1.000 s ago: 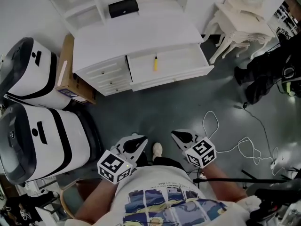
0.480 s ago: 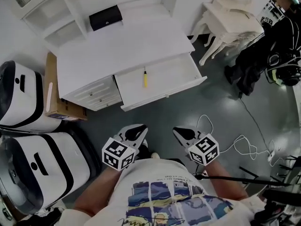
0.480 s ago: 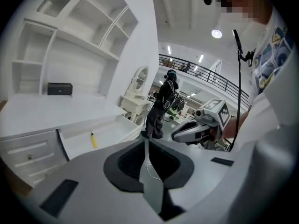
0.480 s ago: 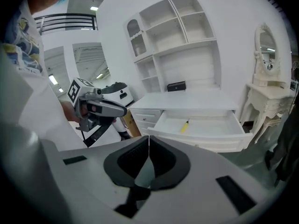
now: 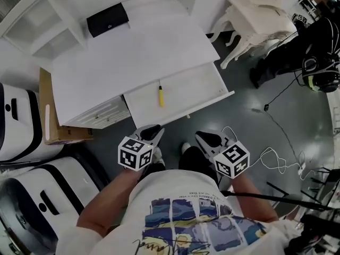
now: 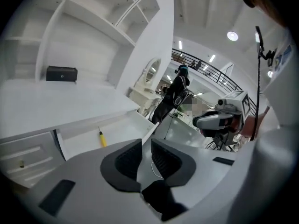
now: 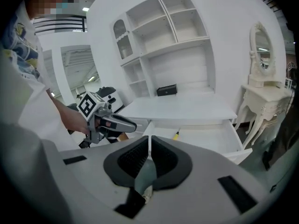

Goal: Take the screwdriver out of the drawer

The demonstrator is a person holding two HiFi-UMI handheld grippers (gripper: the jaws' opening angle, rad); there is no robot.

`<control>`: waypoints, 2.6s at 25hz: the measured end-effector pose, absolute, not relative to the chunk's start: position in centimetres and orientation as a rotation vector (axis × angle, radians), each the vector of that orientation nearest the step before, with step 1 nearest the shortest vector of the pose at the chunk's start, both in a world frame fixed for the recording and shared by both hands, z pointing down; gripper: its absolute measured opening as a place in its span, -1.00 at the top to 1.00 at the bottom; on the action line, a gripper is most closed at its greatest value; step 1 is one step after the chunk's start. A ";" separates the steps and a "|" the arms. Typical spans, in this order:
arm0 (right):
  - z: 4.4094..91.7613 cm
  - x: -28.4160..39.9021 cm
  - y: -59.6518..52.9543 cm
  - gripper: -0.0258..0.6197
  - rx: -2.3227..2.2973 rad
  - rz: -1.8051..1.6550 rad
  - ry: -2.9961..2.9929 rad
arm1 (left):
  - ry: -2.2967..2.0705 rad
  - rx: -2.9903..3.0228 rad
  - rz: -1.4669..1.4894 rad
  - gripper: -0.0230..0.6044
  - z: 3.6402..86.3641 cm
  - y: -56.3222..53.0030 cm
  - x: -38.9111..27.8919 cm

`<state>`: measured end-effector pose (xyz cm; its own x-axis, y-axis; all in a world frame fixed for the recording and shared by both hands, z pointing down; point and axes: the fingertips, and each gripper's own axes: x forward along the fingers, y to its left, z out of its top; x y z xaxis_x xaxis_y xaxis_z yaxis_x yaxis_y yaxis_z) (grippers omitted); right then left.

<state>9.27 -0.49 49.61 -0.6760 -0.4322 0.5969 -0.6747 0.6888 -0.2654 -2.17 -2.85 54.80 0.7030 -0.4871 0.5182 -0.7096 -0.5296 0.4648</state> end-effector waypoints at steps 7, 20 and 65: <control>50.6 10.0 -7.7 0.82 0.700 0.623 -2.425 | -1.068 2.040 0.453 0.63 59.9 -10.0 -2.4; 52.9 15.3 -16.4 0.71 0.389 0.627 -2.403 | -1.277 1.673 0.678 0.58 72.0 -18.5 -2.9; 55.6 17.3 -21.8 0.72 0.293 0.678 -2.349 | -1.144 1.536 0.874 0.65 77.5 -19.6 -1.7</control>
<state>17.25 -21.85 55.65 -0.7529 -0.0287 0.6575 -0.3745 0.8402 -0.3922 -1.65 -19.65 77.53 0.2938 -0.2415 0.9248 -0.9558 -0.0640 0.2869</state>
